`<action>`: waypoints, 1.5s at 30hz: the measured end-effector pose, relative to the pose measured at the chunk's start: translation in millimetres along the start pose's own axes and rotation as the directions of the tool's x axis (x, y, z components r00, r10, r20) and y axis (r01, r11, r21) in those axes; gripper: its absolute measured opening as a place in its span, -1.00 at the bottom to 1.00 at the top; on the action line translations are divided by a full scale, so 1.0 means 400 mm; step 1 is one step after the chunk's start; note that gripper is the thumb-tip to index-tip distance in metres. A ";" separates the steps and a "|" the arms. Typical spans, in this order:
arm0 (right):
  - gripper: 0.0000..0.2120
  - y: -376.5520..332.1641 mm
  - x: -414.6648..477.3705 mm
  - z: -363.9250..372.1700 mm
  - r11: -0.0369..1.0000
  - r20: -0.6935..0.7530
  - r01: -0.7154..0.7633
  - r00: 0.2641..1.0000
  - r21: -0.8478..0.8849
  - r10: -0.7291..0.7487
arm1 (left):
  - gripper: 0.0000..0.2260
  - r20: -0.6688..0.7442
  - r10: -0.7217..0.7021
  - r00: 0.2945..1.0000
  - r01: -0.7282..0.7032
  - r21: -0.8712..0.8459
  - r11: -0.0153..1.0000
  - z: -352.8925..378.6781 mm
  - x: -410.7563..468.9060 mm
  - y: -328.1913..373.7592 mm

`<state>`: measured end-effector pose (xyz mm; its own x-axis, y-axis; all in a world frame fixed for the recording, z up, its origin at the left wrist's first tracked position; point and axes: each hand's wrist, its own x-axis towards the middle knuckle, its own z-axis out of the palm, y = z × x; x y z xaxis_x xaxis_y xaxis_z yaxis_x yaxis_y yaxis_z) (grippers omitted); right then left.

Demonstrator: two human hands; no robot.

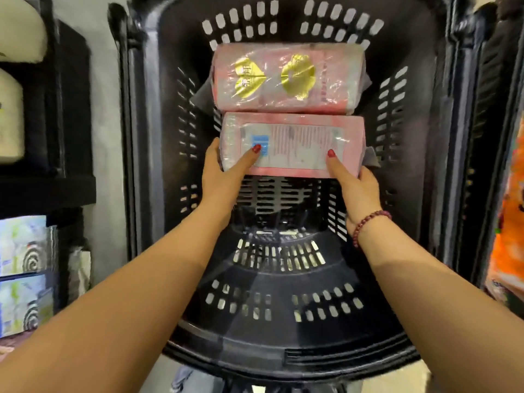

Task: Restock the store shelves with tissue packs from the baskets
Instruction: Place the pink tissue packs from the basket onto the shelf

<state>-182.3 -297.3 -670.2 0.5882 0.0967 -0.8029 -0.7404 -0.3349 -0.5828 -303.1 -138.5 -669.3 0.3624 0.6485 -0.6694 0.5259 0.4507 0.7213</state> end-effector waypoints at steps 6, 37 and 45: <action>-0.49 0.028 0.016 0.032 0.985 0.006 0.031 0.999 0.169 -0.032 | -0.53 0.054 -0.007 0.999 0.014 -0.127 0.992 0.011 0.011 -0.037; -0.56 -0.451 -1.029 -0.247 0.762 -0.250 0.580 0.814 0.289 -0.525 | -0.43 0.166 0.430 0.887 -0.425 -0.067 0.903 -0.149 -0.901 0.697; -0.74 -0.551 -1.283 -0.490 0.606 -0.504 0.774 0.604 0.184 -0.617 | -0.43 0.385 0.673 0.632 -0.713 -0.051 0.699 -0.043 -1.148 0.870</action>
<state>-257.4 -456.8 -105.2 0.9763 -0.2076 -0.0617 -0.0536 0.0444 -0.9976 -299.7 -269.0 -107.9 0.8788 0.4771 -0.0064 0.0703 -0.1162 0.9907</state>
